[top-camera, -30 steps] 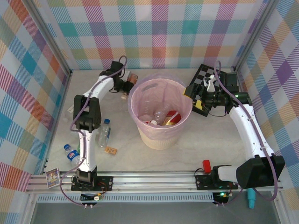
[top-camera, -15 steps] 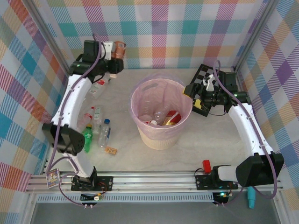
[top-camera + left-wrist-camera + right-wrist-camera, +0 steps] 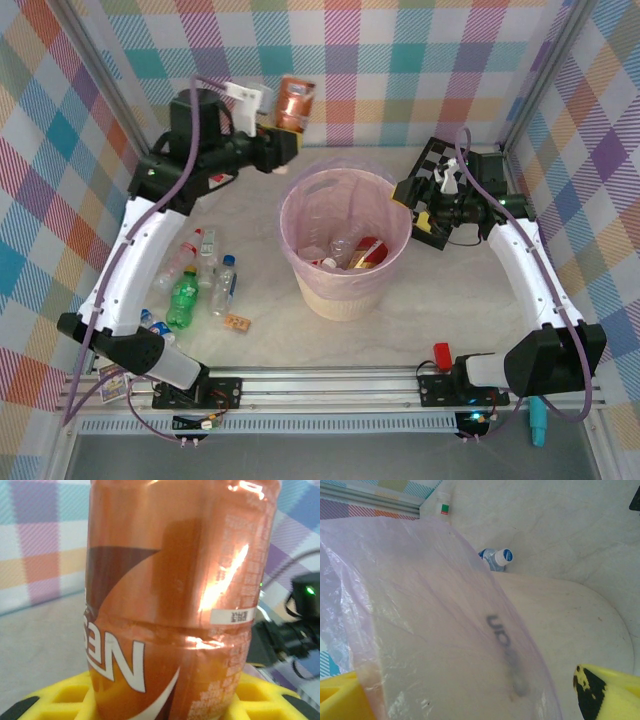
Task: Put the plastic bottles in the bin
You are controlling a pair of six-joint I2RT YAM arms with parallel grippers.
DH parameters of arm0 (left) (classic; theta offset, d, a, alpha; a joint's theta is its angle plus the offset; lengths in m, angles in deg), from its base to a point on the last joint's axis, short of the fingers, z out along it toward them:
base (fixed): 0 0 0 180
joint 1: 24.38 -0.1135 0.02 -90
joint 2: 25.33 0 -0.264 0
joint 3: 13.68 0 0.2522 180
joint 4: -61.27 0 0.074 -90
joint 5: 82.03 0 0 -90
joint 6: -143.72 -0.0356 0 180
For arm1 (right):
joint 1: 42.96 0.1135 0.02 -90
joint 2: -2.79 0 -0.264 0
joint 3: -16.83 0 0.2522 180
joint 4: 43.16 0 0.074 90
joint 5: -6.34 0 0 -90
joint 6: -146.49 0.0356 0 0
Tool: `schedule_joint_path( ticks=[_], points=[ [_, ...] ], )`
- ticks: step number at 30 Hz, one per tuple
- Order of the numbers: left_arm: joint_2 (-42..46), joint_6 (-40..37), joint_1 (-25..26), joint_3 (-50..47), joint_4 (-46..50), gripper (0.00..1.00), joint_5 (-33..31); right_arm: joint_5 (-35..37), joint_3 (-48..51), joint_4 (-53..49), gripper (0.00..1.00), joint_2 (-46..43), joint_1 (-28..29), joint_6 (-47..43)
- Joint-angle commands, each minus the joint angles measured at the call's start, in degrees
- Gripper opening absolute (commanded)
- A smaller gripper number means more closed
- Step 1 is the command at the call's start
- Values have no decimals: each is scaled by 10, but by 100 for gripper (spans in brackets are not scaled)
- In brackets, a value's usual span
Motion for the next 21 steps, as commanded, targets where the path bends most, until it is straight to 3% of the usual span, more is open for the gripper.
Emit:
schedule_joint_path(
  ticks=[1, 6, 12, 21],
  points=[
    [-18, -10, 46, 9, 21, 34, -5, 4, -20, 2, 94, -2, 4, 3],
    [-46, -44, 114, 21, 83, 32, -62, 8, -20, 2, 94, -2, 4, 2],
    [-60, -54, 152, -14, 124, 30, -117, 12, -30, -8, 94, 6, 4, -7],
    [-105, -77, 154, -78, 154, 21, -112, 8, -35, -3, 94, 12, 5, -7]
  ],
)
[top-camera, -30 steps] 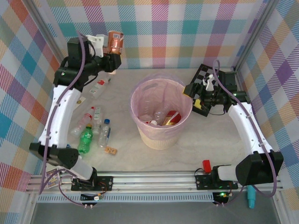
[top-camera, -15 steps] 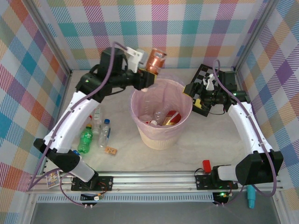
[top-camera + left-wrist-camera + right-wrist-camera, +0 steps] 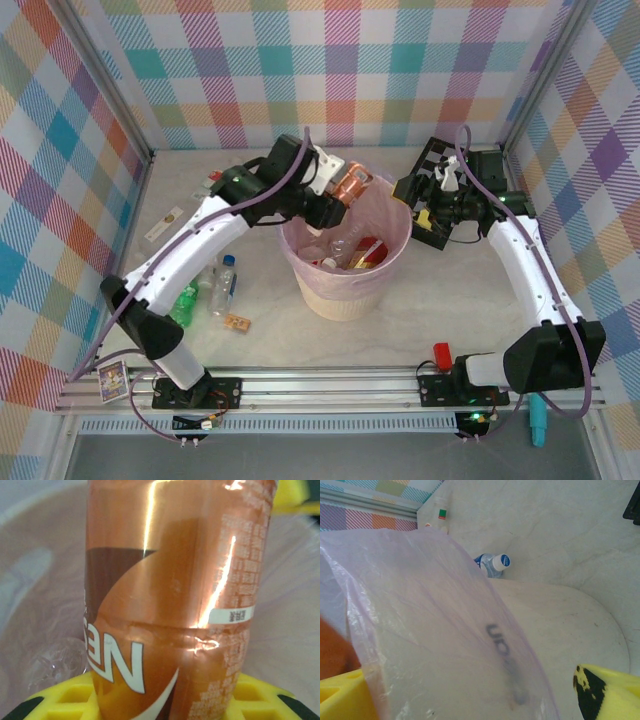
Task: Put the plastic bottles in the bin
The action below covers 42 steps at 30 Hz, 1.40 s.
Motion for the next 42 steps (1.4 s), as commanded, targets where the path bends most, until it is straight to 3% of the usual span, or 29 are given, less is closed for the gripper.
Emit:
schedule_joint_path(
  ticks=[1, 10, 14, 17, 22, 27, 38, 42],
  points=[
    [-22, -14, 7, -25, 25, 21, -9, -1, -20, 1, 94, 1, 3, -7],
    [-89, -12, 6, -35, 52, 21, -57, 4, -16, 8, 95, 5, 4, -7],
    [-111, 1, 6, -53, 29, 25, -39, 15, -1, 43, 95, -13, 4, 12],
    [-124, 6, 6, -58, 20, 32, -28, 12, -3, 44, 95, -15, 4, 14],
    [-111, 4, 6, -47, 19, 54, -26, 14, -1, 39, 95, -19, 3, 10],
    [-95, -5, 7, -10, 32, 70, -22, 8, 4, 47, 95, -16, 4, 14],
    [-93, -52, 7, 133, 94, 99, 3, 9, 6, 42, 95, -24, 4, 8],
    [-95, -73, 7, 198, 134, 100, 3, 12, 9, 39, 95, -28, 3, 4]
  ],
)
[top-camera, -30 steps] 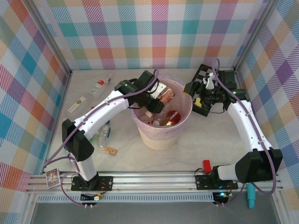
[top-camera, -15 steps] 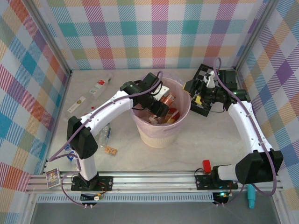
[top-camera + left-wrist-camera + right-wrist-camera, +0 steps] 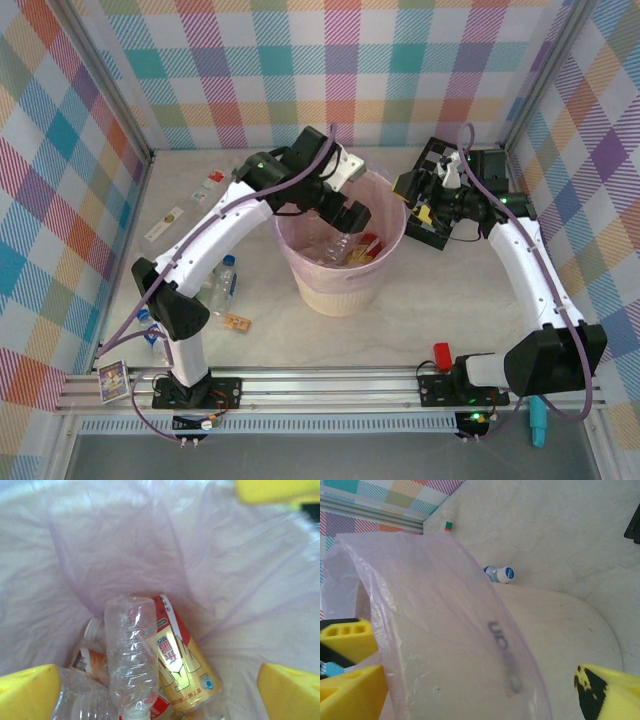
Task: Put the plastic bottles in the bin
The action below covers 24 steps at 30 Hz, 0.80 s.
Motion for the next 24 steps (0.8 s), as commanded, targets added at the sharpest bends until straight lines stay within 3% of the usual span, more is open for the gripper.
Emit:
schedule_joint_path(
  ticks=[1, 8, 12, 19, 24],
  points=[
    [7, -30, -3, 52, 53, 100, 9, 0, 6, 10, 95, -18, 3, -7],
    [67, -30, -26, 110, 69, 100, -9, -4, 0, 8, 95, -13, 3, -9],
    [125, 21, -111, 97, 69, 100, -28, -3, 2, 4, 95, -15, 4, -10],
    [205, 49, -302, -80, 1, 98, 48, -5, 2, 7, 95, -11, 3, -10],
    [201, 84, -392, -222, -77, 95, 71, -5, 0, 5, 95, -11, 3, -14]
  ],
)
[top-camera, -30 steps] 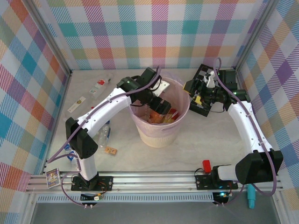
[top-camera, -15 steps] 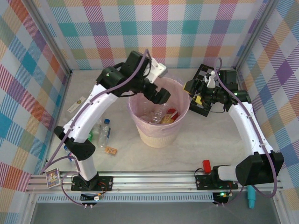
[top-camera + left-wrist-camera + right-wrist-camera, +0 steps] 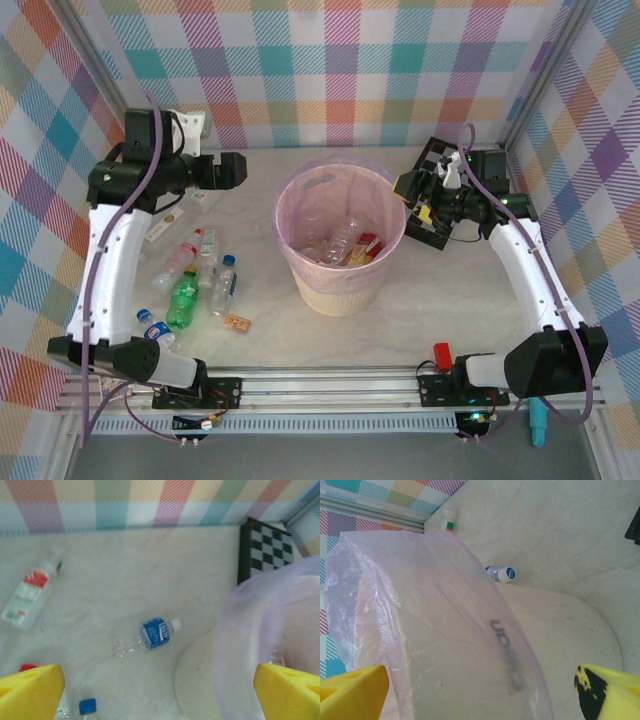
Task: Put the plastic bottles in the bin
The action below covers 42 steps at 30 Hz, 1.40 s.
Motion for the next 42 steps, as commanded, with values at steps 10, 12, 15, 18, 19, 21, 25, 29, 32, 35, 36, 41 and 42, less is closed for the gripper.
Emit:
schedule_joint_path(
  ticks=[10, 12, 15, 18, 19, 21, 25, 29, 32, 35, 36, 41, 42],
  points=[
    [-145, -40, -32, -197, -169, 98, 64, -1, -1, -9, 96, -2, 3, -20],
    [-177, -57, -24, -194, -171, 99, 65, -2, -1, -9, 96, 0, 3, -18],
    [-231, -89, -11, -175, -160, 100, 55, -3, -1, -9, 96, 2, 3, -15],
    [-269, -126, 5, -158, -157, 100, 52, 1, -1, -14, 96, 1, 3, -16],
    [-279, -138, 8, -152, -158, 100, 54, 4, -1, -17, 96, 1, 3, -17],
    [-303, -158, 13, -135, -156, 100, 68, 10, -2, -24, 96, 1, 3, -17],
    [-351, -197, 18, -95, -143, 100, 100, 12, -1, -28, 96, 4, 3, -14],
    [-392, -225, 23, -63, -126, 100, 128, 18, -2, -33, 96, 6, 3, -13],
    [-413, -240, 31, -49, -105, 100, 122, 23, -2, -39, 96, 6, 3, -13],
    [-422, -231, 35, -56, -105, 100, 122, 24, -4, -40, 96, 9, 3, -12],
    [-424, -225, 35, -61, -106, 100, 132, 25, -3, -39, 96, 10, 3, -11],
    [-423, -193, 35, -91, -116, 96, 140, 26, -2, -39, 96, 10, 3, -10],
    [-421, -185, 35, -102, -124, 95, 141, 26, -2, -39, 96, 10, 3, -10]
  ],
)
